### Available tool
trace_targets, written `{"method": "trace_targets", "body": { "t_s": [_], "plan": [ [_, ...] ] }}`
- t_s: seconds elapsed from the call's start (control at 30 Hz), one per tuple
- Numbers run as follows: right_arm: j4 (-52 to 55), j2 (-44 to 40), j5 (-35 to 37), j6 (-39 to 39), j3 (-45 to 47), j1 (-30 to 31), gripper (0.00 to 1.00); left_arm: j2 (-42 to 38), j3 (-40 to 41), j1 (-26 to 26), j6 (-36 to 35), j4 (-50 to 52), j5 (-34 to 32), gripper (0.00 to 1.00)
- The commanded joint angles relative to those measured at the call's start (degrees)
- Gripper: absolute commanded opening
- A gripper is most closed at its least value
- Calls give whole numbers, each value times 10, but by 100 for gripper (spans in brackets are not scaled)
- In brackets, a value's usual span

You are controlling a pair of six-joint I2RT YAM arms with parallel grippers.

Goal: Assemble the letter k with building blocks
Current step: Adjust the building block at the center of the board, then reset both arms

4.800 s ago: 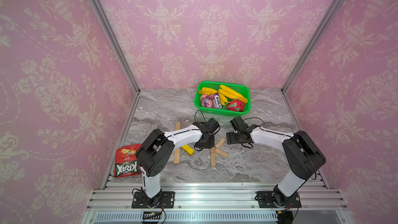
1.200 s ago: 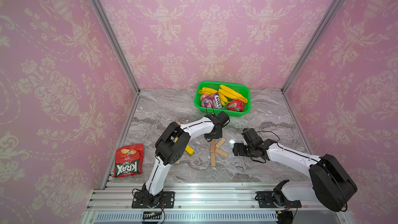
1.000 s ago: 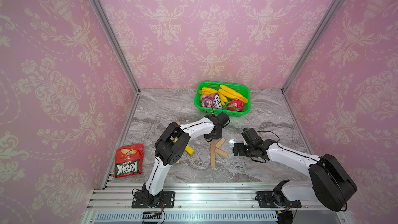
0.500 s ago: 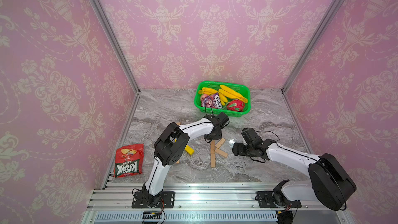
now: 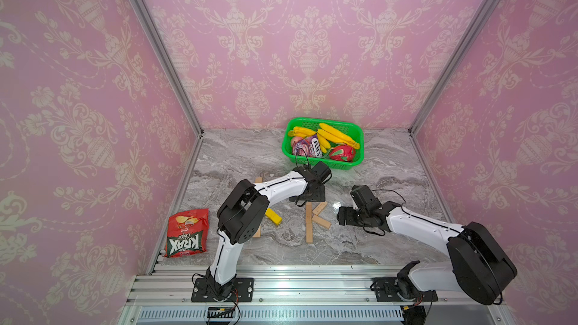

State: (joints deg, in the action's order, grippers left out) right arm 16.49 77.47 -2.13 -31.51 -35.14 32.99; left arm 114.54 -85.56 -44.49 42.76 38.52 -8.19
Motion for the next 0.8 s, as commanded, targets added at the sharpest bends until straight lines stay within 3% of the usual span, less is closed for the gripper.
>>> {"method": "trace_targets", "body": {
  "t_s": [0.0,0.2,0.27,0.43,0.57,0.63,0.77],
  "plan": [
    [27,-26,6,15,-11,-2,93,-80,25,-4,-37,-8,-28,99],
    [31,-84,-25,41,4,1,94,-208,112,-4,-126,-21,-31,99],
    [32,-107,-34,42,12,4,100,-263,158,1,-161,-34,-34,99],
    [68,-191,-22,34,31,3,100,-396,264,77,-208,-39,-55,99],
    [108,-275,38,37,34,-14,100,-489,349,131,-229,-82,-190,99],
    [127,-302,106,59,27,-34,100,-515,379,151,-222,-90,-271,99],
    [129,-306,221,102,8,-67,100,-512,408,151,-258,-116,-355,99]
  ]
}}
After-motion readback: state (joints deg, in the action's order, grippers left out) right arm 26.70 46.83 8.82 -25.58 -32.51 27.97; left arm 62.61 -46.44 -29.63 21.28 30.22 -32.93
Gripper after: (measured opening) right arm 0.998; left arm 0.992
